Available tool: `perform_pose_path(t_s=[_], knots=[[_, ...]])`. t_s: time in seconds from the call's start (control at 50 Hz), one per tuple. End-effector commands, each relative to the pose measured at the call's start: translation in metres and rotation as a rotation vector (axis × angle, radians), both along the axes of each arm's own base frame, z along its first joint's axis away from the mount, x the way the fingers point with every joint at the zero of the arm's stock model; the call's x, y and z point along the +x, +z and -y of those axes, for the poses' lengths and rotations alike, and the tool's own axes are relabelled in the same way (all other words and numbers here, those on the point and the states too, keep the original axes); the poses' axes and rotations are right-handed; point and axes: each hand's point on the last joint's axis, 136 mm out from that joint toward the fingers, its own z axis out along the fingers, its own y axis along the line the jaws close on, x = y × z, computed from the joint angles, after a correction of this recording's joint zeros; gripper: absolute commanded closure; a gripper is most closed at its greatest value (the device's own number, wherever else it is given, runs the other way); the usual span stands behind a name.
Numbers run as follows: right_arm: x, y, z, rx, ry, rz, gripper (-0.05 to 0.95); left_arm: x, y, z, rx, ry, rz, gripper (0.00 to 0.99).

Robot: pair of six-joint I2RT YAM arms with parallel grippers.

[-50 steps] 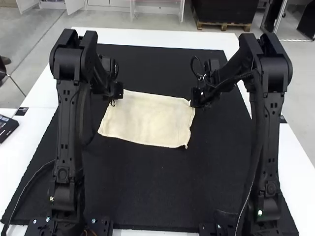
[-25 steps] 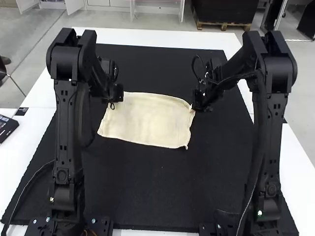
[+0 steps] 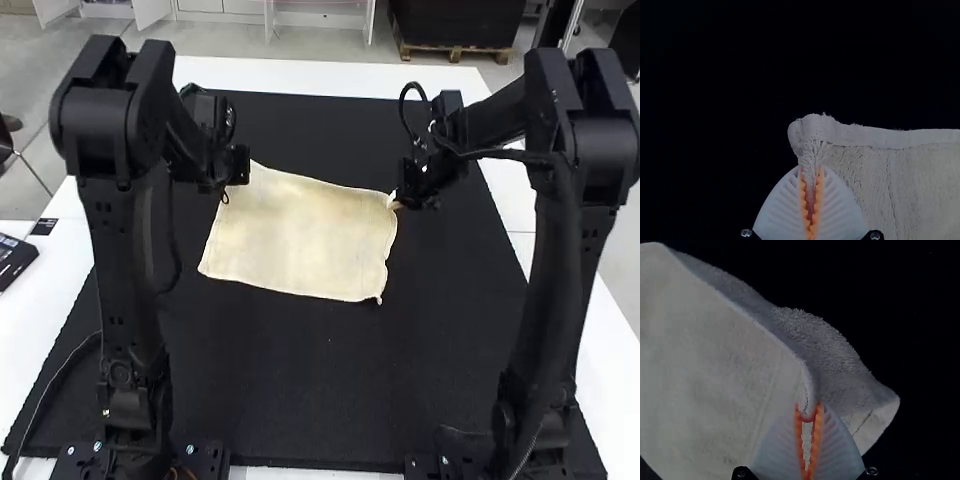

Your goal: Fold the towel.

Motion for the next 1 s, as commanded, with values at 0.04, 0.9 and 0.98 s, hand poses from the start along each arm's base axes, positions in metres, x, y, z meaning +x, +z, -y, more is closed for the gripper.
perform_pose_path(t_s=[0.04,0.9,0.98], knots=[[-0.012,0.019,0.002,0.024,-0.008,0.001,0.91,-0.012,0.021,0.002,-0.009,-0.012,0.034,0.977],[-0.103,-0.008,0.014,0.020,-0.009,-0.125,0.91,-0.107,0.020,-0.007,-0.022,-0.008,0.046,0.977],[-0.115,-0.016,0.015,0.017,-0.007,-0.153,0.91,-0.117,0.016,-0.011,-0.020,0.001,0.040,0.977]])
